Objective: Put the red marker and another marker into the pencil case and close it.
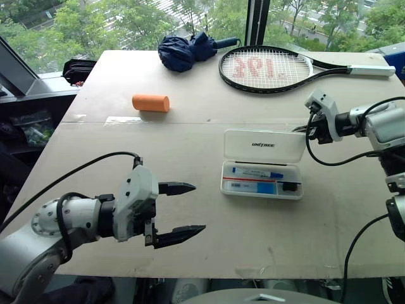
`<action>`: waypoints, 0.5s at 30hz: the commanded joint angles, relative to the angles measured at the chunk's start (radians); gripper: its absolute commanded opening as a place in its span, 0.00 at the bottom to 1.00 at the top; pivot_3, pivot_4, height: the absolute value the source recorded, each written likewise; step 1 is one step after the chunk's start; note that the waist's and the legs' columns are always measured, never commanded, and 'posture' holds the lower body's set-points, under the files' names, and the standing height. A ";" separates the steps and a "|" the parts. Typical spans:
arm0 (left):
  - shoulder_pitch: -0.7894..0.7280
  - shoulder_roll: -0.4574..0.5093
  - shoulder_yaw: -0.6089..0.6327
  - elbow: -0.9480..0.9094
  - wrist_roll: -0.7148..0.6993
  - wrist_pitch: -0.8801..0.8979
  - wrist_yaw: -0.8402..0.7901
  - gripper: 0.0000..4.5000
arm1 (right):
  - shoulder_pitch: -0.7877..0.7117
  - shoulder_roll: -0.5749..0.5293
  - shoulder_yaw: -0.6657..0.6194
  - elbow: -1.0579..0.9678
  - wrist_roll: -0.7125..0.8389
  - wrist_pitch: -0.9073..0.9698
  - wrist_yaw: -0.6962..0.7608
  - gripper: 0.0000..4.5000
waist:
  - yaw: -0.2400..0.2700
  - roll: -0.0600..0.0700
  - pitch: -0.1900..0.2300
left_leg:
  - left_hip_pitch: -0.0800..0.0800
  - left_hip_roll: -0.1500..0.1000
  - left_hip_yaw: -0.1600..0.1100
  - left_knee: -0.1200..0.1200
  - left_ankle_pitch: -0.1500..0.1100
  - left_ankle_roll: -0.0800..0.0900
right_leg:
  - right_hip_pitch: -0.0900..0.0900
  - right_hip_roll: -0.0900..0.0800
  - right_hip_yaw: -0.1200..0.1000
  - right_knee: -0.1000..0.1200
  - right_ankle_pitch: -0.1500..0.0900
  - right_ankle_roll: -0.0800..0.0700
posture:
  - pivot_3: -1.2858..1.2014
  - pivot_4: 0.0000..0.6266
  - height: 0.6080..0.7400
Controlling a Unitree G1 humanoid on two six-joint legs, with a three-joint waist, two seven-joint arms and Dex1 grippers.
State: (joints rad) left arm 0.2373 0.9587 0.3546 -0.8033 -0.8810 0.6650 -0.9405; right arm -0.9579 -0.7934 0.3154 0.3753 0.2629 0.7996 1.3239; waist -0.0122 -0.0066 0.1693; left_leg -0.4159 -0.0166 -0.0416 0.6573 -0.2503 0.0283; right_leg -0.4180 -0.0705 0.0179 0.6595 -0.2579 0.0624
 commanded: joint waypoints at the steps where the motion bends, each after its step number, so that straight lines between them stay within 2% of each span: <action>1: 0.047 -0.014 0.045 -0.030 0.020 -0.038 -0.013 1.00 | 0.032 -0.067 -0.021 -0.172 0.059 0.053 0.097 0.00 | 0.001 0.000 0.000 | 0.000 0.000 0.000 0.000 0.000 0.000 | 0.000 0.000 0.000 0.000 0.000 0.000 | 0.52 0.24 0.93; 4: 0.076 -0.022 0.049 -0.033 0.034 -0.054 -0.021 1.00 | 0.132 -0.100 -0.024 -0.346 0.097 0.111 0.085 0.00 | 0.006 0.000 0.000 | 0.001 0.000 -0.002 0.000 -0.002 0.004 | 0.002 -0.001 -0.002 0.000 0.000 0.000 | 0.52 0.24 0.93; 9: 0.070 -0.017 0.038 -0.020 0.045 -0.065 -0.029 1.00 | 0.294 -0.078 0.009 -0.530 0.058 0.132 -0.051 0.00 | 0.004 0.000 0.000 | 0.002 0.000 -0.004 0.001 -0.002 0.004 | 0.004 -0.002 -0.002 0.001 0.000 0.000 | 0.52 0.24 0.93; 13: 0.037 -0.013 0.010 -0.006 0.053 -0.059 -0.030 1.00 | 0.437 -0.033 0.107 -0.530 -0.117 -0.016 -0.245 0.00 | -0.001 -0.006 -0.007 | 0.005 0.001 -0.005 0.002 -0.002 0.004 | 0.006 0.000 -0.003 0.002 0.000 0.000 | 0.52 0.24 0.93; 15: 0.028 -0.014 0.002 -0.004 0.057 -0.056 -0.030 1.00 | 0.497 -0.033 0.078 -0.541 -0.136 -0.097 -0.275 0.00 | -0.002 -0.013 -0.012 | 0.012 0.002 -0.004 0.000 -0.002 0.004 | 0.012 0.000 -0.002 0.001 0.000 -0.001 | 0.52 0.24 0.93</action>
State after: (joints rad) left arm 0.2703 0.9405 0.3560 -0.7997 -0.8249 0.6216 -0.9641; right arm -0.5355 -0.8207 0.3420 -0.2102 0.2042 0.7413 1.1174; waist -0.0141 -0.0191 0.1576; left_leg -0.3973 -0.0147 -0.0453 0.6548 -0.2527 0.0319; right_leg -0.4007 -0.0704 0.0156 0.6596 -0.2582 0.0616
